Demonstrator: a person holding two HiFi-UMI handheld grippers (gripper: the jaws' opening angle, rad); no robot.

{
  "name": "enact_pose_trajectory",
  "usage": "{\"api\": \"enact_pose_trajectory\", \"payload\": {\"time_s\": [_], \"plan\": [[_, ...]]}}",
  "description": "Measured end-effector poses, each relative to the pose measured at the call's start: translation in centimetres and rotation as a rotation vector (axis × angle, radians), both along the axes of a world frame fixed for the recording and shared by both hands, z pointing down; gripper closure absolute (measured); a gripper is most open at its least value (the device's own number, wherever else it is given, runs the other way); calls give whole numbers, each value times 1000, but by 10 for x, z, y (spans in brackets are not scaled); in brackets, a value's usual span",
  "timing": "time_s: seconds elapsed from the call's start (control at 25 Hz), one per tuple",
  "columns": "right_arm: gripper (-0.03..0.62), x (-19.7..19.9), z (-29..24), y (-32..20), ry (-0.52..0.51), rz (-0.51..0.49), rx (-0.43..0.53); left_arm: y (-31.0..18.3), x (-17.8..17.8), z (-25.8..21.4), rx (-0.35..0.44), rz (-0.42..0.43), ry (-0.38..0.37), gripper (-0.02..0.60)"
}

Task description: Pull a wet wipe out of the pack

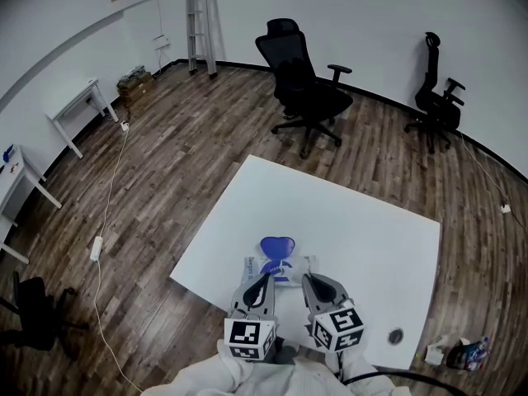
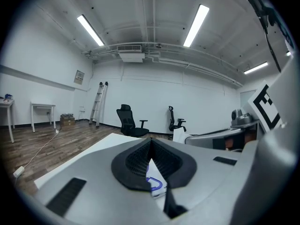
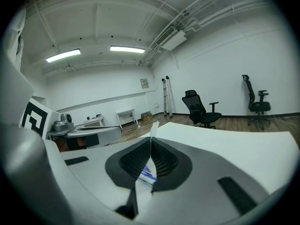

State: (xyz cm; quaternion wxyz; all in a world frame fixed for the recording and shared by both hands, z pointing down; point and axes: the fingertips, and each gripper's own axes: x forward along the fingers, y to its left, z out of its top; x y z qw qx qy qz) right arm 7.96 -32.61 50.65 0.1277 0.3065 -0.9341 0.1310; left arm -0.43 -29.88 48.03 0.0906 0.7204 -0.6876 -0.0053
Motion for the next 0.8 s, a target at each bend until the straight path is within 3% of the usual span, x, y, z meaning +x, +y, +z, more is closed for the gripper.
{"api": "enact_pose_trajectory", "payload": {"time_s": [0.8], "plan": [[582, 1, 1, -3, -8, 7, -6, -2, -7, 3, 7, -4, 2, 584]]}}
